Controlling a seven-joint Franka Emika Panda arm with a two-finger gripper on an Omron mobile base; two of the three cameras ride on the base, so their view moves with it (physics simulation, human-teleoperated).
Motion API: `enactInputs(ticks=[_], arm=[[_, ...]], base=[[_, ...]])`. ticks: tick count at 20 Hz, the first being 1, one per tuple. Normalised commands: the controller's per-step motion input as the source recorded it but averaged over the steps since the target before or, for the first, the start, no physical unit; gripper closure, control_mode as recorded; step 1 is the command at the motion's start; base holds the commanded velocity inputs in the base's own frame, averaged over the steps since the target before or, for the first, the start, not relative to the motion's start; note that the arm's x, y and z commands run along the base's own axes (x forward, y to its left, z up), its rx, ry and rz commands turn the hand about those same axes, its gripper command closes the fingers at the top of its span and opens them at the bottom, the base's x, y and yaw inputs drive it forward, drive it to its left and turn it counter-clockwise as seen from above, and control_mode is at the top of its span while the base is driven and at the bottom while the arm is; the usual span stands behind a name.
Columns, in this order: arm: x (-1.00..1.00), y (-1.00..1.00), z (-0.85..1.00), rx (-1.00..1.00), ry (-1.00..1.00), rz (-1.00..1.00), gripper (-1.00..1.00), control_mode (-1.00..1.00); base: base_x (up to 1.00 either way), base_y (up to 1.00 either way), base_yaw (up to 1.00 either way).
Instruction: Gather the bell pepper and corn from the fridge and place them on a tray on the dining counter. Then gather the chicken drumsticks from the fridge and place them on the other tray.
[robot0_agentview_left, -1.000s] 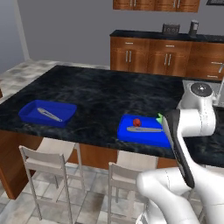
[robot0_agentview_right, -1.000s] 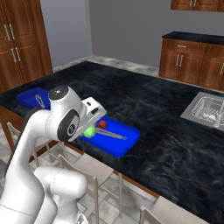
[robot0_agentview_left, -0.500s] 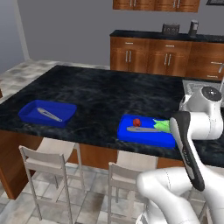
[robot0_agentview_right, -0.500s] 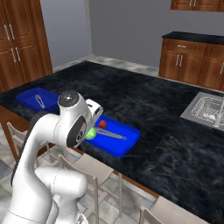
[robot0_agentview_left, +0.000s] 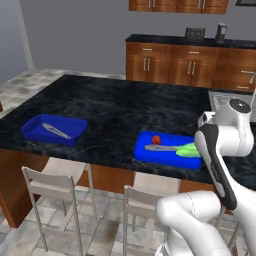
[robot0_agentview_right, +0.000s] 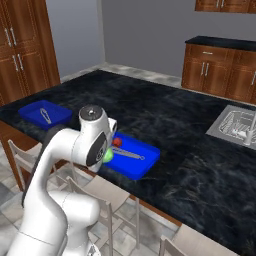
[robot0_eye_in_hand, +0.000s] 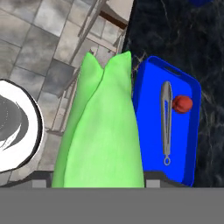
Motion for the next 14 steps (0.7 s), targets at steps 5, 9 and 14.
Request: enactInputs(ticks=[5, 9, 14], arm=[[0.30, -0.12, -0.10, -0.01, 0.03, -0.01, 1.00, -1.00], [0.52, -0.21, -0.19, -0.01, 0.05, 0.00, 1.00, -1.00], [0.47, -0.17, -0.18, 0.00, 0.10, 0.00, 1.00, -1.00]], base=[[0.00, 0.00, 0.00], [0.00, 0.00, 0.00], [0.00, 0.00, 0.00]])
